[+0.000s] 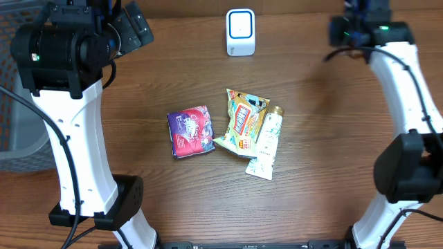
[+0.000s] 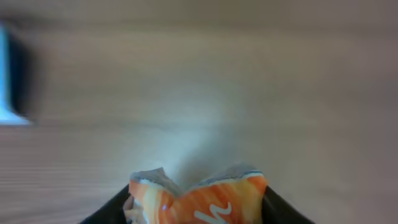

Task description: Scan the item barcode

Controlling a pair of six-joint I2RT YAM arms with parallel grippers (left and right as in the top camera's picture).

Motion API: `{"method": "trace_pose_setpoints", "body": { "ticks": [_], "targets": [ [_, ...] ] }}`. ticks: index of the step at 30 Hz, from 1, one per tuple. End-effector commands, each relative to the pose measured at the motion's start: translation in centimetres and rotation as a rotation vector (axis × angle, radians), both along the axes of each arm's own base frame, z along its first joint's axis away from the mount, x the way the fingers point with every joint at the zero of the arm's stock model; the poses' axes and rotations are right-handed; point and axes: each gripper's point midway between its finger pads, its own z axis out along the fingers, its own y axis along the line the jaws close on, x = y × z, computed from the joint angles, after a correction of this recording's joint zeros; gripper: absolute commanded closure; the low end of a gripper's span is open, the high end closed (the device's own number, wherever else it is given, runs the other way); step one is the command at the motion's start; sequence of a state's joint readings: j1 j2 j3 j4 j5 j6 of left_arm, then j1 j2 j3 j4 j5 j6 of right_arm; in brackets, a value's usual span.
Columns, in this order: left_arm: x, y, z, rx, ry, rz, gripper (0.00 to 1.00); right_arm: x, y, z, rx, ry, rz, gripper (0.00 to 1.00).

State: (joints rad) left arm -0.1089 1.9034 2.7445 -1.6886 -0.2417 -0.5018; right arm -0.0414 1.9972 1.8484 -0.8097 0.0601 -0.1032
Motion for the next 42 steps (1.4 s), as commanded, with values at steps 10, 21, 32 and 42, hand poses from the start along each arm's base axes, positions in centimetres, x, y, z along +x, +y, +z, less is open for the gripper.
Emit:
{"method": "trace_pose_setpoints", "body": {
  "ticks": [10, 21, 32, 42],
  "targets": [
    [0.2, 0.0, -0.3, -0.004, 0.007, 0.000, 0.00, -8.5, -24.0, -8.6, 0.051, 0.183, -0.565, 0.37],
    [0.2, 0.0, -0.3, -0.004, 0.007, 0.000, 0.00, -11.6, -28.4, -12.0, 0.357, 0.153, -0.604, 0.00],
    [0.2, 0.0, -0.3, -0.004, 0.007, 0.000, 0.00, -8.7, -22.2, 3.1, 0.550, -0.098, -0.446, 0.00],
    [0.2, 0.0, -0.3, -0.004, 0.007, 0.000, 0.00, -8.7, -1.7, 8.0, 0.753, 0.070, -0.049, 0.00]
  ]
}}
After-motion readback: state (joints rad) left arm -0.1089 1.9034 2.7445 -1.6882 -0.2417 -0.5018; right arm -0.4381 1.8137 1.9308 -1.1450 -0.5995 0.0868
